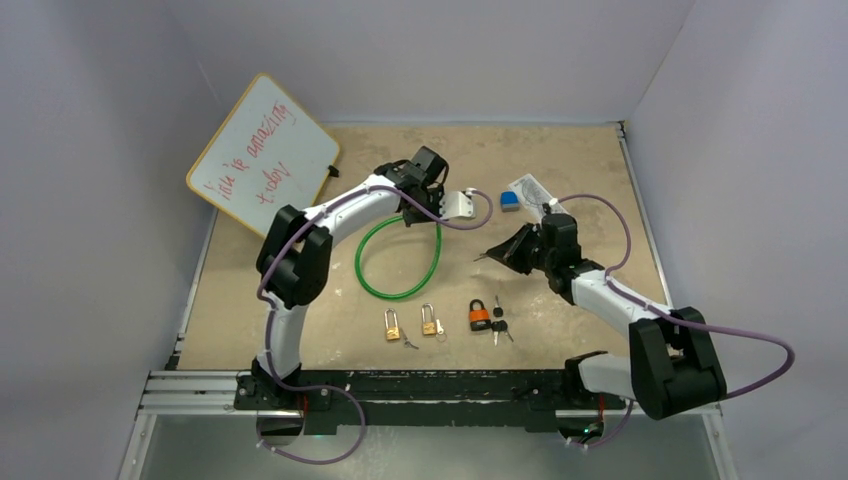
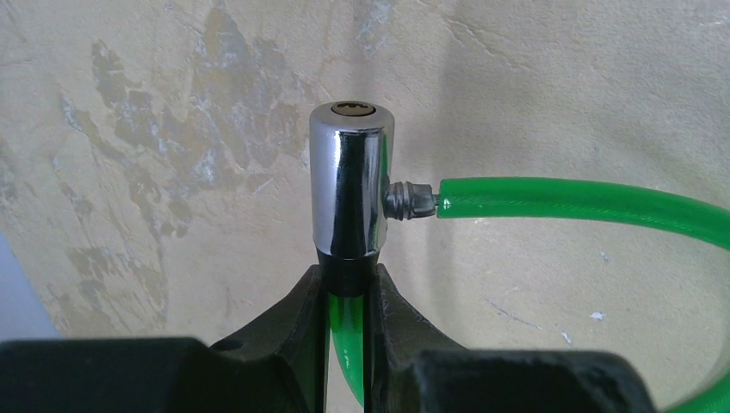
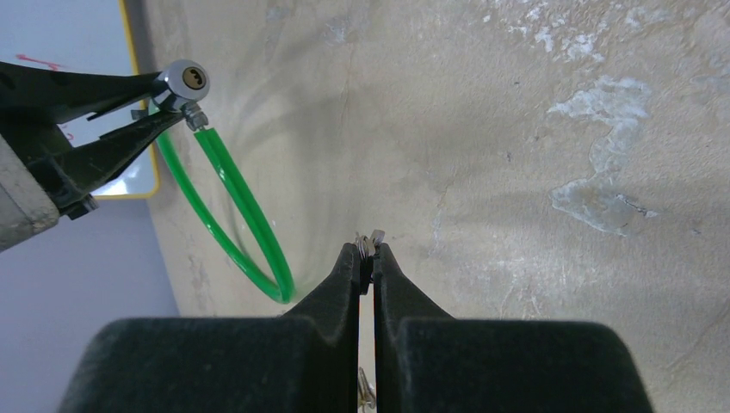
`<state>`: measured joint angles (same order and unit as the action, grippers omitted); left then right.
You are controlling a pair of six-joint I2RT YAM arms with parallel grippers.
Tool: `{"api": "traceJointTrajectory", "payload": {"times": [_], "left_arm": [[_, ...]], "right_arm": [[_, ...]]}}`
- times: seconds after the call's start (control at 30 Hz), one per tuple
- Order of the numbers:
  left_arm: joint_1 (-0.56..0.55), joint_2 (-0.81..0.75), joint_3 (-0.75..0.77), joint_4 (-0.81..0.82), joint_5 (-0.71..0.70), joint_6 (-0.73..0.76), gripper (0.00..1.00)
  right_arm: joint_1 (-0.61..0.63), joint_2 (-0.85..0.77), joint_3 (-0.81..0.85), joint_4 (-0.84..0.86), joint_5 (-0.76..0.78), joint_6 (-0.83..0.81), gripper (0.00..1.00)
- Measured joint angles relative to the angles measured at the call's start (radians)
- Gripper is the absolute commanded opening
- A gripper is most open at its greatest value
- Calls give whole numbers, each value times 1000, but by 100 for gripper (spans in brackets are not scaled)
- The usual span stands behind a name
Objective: Lock with the key
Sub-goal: Place the lock at the center of the board.
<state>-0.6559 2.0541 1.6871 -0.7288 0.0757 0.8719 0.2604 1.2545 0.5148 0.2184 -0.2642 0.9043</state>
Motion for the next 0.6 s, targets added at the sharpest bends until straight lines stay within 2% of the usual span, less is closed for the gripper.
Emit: {"api": "traceJointTrajectory", "payload": {"times": [0.43, 0.6], "left_arm": [[0, 89, 0, 77, 37, -63, 24], [0, 94, 0, 116, 36, -79, 39]], "right_arm": [[-25, 45, 1, 69, -68, 39, 0], [-26, 77, 5, 82, -93, 43, 0]]}}
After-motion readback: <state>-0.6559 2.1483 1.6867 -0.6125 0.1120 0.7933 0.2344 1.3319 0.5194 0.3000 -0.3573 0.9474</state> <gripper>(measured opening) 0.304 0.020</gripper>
